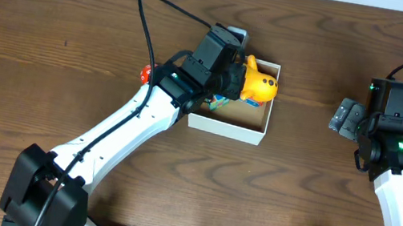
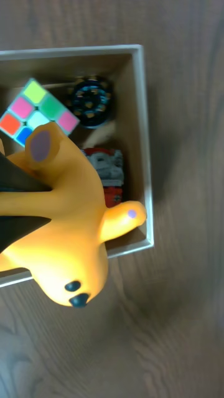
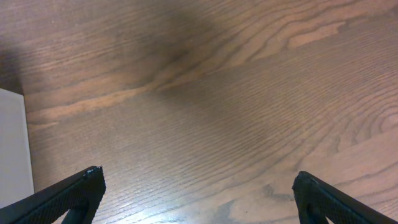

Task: Pack container
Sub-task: 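Press the dinosaur down flat in the box and release it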

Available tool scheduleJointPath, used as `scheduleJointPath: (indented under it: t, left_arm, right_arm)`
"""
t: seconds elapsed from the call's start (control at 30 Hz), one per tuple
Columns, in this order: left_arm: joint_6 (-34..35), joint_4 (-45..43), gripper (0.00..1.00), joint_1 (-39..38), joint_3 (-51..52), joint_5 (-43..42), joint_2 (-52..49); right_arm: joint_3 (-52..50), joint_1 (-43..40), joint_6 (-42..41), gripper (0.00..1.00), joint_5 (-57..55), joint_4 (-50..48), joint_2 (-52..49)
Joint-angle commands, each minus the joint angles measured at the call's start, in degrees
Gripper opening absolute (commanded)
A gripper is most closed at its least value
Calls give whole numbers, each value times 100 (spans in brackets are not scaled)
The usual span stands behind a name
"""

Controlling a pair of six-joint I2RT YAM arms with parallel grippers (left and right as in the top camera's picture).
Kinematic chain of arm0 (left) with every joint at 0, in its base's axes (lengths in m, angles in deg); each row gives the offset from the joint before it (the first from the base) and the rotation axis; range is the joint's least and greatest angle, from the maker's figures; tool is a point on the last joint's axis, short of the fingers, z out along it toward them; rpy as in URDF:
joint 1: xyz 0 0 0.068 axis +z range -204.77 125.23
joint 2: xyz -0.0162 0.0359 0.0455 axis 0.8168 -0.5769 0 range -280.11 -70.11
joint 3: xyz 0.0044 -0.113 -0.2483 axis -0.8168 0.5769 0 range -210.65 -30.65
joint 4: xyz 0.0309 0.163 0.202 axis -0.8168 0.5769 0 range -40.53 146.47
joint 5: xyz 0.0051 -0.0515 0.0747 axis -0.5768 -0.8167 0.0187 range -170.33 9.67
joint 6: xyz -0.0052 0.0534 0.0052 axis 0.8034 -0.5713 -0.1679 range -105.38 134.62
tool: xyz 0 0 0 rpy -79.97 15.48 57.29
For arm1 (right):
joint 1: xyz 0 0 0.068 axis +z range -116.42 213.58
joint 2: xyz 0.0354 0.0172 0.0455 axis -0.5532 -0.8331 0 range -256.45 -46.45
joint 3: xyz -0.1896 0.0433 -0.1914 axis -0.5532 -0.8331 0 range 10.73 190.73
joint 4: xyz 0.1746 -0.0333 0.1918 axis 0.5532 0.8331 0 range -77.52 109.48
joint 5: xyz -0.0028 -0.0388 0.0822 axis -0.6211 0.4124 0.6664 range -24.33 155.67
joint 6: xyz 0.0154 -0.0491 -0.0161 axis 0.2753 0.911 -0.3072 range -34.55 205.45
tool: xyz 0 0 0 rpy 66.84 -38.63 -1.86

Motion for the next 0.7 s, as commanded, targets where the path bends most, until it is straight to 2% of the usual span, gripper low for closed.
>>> scheduleJointPath:
  t: [0.0, 0.27, 0.47, 0.67]
  left_arm:
    - [339, 190, 6, -22, 35, 146, -55]
    - [337, 352, 6, -203, 223, 142, -426]
    - [348, 57, 6, -210, 223, -37, -498]
    - [874, 216, 6, -212, 223, -160, -505]
  right_arm:
    - [24, -33, -81, 99, -20, 2, -4]
    - [24, -33, -81, 99, -20, 2, -4]
    - [24, -33, -81, 99, -20, 2, -4]
    - [24, -33, -81, 99, -20, 2, -4]
